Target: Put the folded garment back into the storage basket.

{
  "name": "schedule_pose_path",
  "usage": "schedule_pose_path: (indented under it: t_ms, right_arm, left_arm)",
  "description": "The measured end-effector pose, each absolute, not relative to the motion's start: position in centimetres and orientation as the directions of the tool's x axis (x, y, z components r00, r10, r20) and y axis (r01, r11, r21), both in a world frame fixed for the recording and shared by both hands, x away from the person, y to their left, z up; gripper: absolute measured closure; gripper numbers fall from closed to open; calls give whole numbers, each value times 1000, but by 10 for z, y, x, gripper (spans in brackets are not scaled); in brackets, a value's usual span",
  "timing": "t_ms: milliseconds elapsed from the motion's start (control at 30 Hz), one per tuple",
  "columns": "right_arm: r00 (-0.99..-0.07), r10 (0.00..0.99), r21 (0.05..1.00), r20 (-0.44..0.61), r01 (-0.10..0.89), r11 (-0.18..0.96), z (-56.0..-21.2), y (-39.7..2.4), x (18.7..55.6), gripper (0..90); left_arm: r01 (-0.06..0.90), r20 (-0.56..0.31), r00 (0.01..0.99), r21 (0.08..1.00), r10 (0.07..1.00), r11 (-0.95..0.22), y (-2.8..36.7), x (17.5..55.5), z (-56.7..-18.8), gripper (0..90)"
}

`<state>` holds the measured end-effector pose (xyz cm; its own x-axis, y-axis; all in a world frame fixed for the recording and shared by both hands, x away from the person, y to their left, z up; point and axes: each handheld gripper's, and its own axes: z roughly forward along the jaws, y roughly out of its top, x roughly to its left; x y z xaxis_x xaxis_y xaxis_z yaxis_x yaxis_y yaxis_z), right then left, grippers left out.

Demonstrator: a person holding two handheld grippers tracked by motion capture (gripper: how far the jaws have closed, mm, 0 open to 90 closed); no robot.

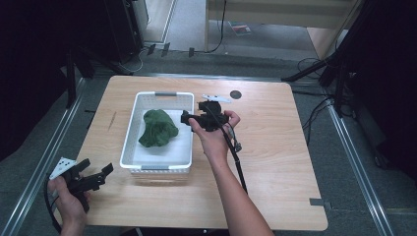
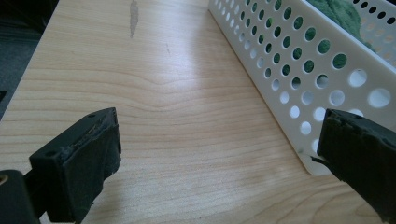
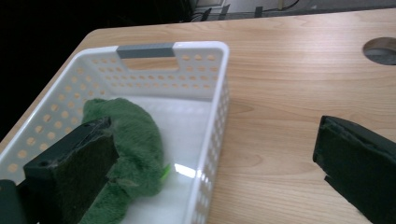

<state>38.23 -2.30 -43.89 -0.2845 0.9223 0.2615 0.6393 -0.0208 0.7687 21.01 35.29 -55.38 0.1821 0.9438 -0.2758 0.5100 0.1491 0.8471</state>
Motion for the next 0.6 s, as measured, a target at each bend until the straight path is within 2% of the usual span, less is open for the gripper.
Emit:
schedule_pose_path:
  t_ms: [600]
  right_arm:
    - [-209, 943, 767, 259, 638, -69, -456, -86, 377, 14]
  left_arm:
    - [510, -269, 180, 848, 946, 144, 352, 210, -554, 6]
